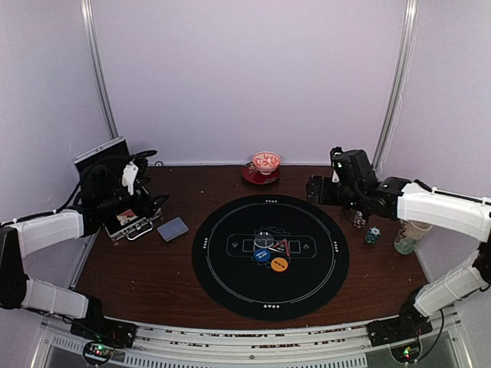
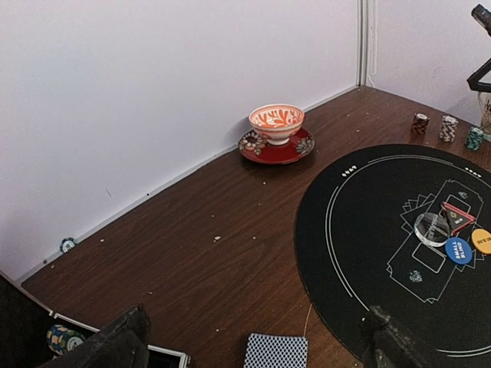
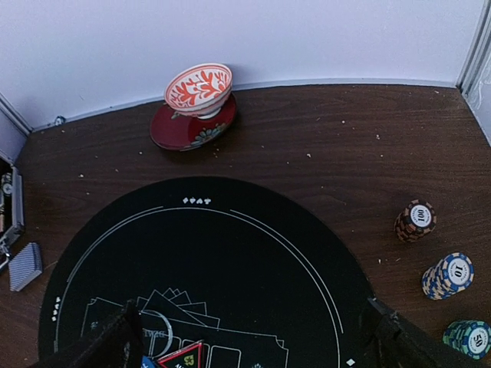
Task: Distribute texas hold em gaming equipment
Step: Pick up the dealer button from the poker table mat.
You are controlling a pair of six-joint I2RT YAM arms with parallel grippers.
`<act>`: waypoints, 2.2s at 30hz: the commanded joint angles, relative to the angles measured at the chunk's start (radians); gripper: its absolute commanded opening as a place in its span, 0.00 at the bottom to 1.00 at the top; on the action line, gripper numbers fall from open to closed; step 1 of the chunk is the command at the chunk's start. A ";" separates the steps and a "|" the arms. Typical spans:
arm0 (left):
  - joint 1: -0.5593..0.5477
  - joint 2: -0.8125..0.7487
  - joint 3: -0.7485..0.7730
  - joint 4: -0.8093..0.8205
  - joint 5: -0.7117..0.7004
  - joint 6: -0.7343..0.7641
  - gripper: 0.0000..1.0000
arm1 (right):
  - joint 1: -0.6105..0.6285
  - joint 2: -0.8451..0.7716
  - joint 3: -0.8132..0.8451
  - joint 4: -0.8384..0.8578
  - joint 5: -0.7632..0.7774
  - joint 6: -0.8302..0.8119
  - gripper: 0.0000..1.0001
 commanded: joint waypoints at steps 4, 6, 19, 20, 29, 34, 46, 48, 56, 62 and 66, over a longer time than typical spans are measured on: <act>0.001 0.104 0.029 0.073 0.021 -0.016 0.98 | 0.039 0.122 0.045 -0.056 0.235 0.018 1.00; 0.001 0.128 0.036 0.074 0.017 -0.016 0.98 | 0.039 0.128 0.036 -0.048 0.246 0.018 1.00; 0.001 0.133 0.028 0.097 0.006 -0.013 0.98 | 0.042 0.130 -0.031 0.045 0.024 0.000 1.00; 0.001 0.128 0.025 0.100 0.008 -0.012 0.98 | 0.044 0.141 -0.032 0.054 -0.014 -0.011 1.00; 0.002 0.108 0.002 0.126 -0.001 0.002 0.98 | 0.181 0.298 0.069 0.003 -0.052 -0.114 1.00; -0.001 0.108 -0.003 0.132 -0.001 0.004 0.98 | 0.240 0.401 0.120 -0.008 -0.032 -0.125 1.00; -0.001 0.111 -0.008 0.146 -0.007 0.009 0.98 | 0.265 0.555 0.205 0.023 -0.054 -0.103 1.00; 0.000 0.114 -0.008 0.148 -0.007 0.011 0.98 | 0.266 0.580 0.221 0.022 -0.066 -0.106 0.99; -0.002 0.123 -0.005 0.148 -0.007 0.012 0.98 | 0.269 0.642 0.268 0.021 -0.074 -0.114 0.98; -0.002 0.123 -0.005 0.149 -0.010 0.012 0.98 | 0.271 0.680 0.287 0.011 -0.092 -0.119 0.92; -0.002 0.125 -0.004 0.148 -0.011 0.013 0.98 | 0.274 0.704 0.301 -0.003 -0.099 -0.124 0.86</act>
